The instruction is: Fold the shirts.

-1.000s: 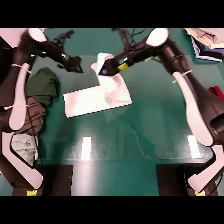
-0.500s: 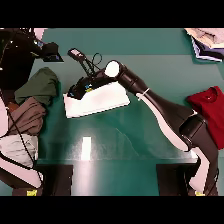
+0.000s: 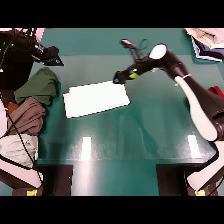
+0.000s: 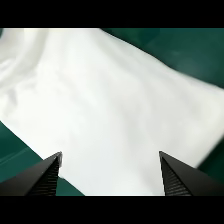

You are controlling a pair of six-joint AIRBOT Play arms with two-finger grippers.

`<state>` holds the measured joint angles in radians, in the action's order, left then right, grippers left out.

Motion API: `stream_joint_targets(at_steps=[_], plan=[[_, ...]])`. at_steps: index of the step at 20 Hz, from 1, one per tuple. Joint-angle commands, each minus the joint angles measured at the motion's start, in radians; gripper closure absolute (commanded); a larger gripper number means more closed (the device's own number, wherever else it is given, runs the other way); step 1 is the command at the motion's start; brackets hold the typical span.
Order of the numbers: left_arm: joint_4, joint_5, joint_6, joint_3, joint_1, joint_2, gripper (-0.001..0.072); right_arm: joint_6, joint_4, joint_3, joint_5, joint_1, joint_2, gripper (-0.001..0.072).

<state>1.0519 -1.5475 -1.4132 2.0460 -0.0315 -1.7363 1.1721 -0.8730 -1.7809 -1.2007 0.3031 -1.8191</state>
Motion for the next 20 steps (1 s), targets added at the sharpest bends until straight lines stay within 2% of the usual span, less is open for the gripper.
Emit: stream_joint_targets(at_steps=[1, 9, 10, 13, 16, 18, 19, 20], plan=[[-0.039, 0.022, 0.010, -0.011, 0.001, 0.000, 0.0683, 0.060, 0.100, 0.091, -0.094, -0.166, -0.026, 0.0016], [-0.068, 0.036, 0.018, -0.011, 0.001, 0.000, 0.0683, 0.098, 0.307, 0.102, -0.078, -0.125, -0.214, 0.0030], [-0.068, 0.036, 0.018, -0.011, 0.001, 0.000, 0.0684, 0.097, 0.313, 0.102, -0.061, -0.100, -0.222, 0.0053], [-0.068, 0.036, 0.018, -0.011, 0.001, 0.000, 0.0683, 0.094, 0.325, 0.100, 0.032, -0.031, -0.224, 0.0058], [-0.068, 0.030, 0.019, -0.011, 0.001, 0.000, 0.0683, 0.091, 0.324, 0.098, 0.087, 0.014, -0.224, 0.0216], [-0.068, 0.023, 0.019, -0.011, 0.001, 0.000, 0.0683, 0.029, 0.324, 0.087, 0.083, 0.027, -0.224, 0.0549], [-0.068, 0.018, 0.019, -0.011, 0.001, 0.000, 0.0683, -0.002, 0.323, 0.070, 0.076, 0.029, -0.224, 0.0692], [-0.068, 0.012, 0.022, -0.011, 0.001, 0.000, 0.0683, -0.017, 0.323, 0.050, 0.071, 0.027, -0.222, 0.0691]])
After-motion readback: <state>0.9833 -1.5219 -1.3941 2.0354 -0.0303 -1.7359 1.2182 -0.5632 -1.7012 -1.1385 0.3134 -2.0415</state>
